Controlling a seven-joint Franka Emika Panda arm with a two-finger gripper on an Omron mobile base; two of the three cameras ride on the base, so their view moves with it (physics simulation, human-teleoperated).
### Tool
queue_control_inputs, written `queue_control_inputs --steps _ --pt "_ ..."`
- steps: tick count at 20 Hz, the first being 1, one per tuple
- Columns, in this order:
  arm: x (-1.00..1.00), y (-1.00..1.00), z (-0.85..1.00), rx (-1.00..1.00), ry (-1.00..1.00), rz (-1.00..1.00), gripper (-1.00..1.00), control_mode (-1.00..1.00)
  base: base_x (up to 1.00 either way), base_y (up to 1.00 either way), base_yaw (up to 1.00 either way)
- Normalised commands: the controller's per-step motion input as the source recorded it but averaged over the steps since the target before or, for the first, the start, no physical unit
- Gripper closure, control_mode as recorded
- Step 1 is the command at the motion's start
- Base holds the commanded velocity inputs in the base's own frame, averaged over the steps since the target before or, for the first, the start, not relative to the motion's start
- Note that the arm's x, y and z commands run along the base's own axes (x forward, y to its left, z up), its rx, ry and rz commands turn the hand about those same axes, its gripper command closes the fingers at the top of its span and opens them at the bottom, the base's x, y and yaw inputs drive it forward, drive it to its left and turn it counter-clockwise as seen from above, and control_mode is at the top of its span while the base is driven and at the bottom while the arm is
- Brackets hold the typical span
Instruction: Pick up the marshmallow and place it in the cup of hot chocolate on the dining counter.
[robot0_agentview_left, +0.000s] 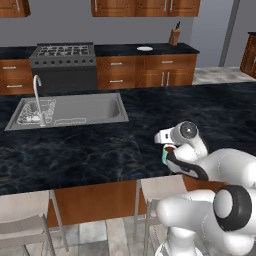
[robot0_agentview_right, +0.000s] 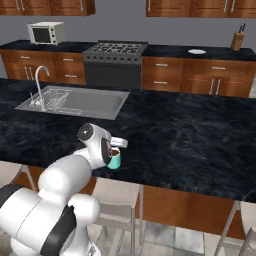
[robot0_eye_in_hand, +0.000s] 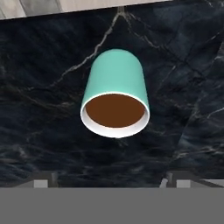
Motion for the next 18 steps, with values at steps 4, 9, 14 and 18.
queue_control_inputs --steps 4,9,14,18 --pt "-0.49 0.00 0.61 0.01 -0.14 -0.01 -1.00 -1.00 0.00 0.00 0.00" --pt "-0.78 0.00 0.78 0.01 -0.09 -0.01 -1.00 -1.00 0.00 0.00 0.00" --pt "-0.65 0.00 1.00 0.04 0.01 0.00 -1.00 -1.00 0.00 0.00 0.00" --pt "-0.53 0.00 0.82 0.04 0.38 0.00 -1.00 -1.00 0.00 0.00 0.00"
